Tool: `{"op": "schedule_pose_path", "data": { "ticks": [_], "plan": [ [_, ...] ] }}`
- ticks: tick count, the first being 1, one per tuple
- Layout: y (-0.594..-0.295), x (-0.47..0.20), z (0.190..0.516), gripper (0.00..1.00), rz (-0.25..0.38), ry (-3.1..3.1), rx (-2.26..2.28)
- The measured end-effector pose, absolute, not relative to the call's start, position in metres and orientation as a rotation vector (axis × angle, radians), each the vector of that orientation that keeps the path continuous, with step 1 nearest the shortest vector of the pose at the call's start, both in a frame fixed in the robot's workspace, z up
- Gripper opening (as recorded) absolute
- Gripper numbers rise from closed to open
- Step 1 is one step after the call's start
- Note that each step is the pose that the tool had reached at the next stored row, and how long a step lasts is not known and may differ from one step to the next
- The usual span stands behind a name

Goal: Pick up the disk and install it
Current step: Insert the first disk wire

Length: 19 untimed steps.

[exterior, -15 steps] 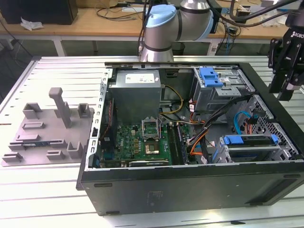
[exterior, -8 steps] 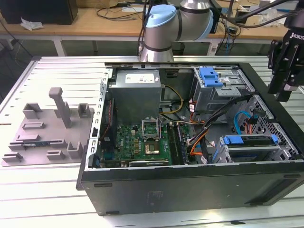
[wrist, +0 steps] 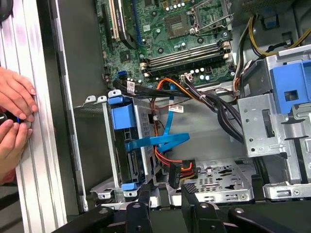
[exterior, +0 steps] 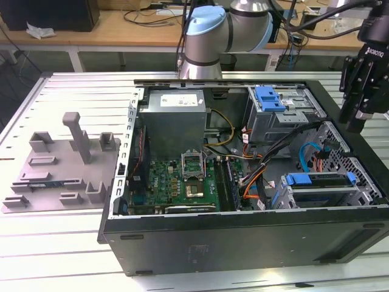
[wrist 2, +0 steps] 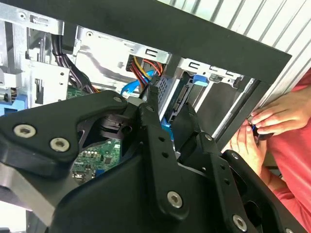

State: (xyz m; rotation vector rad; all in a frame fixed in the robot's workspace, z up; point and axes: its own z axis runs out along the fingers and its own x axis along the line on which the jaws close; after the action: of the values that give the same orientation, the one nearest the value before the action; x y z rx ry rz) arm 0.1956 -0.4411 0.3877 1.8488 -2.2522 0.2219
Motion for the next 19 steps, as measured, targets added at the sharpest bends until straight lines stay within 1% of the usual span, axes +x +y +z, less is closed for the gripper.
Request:
{"op": "schedule_pose_path", "data": {
  "ticks": [12,19],
  "plan": [
    [-0.433,0.199,0.376,0.39,0.207,-2.345,1.714],
    [-0.42,0.199,0.368,0.39,0.25,-2.328,1.69]
  ]
}}
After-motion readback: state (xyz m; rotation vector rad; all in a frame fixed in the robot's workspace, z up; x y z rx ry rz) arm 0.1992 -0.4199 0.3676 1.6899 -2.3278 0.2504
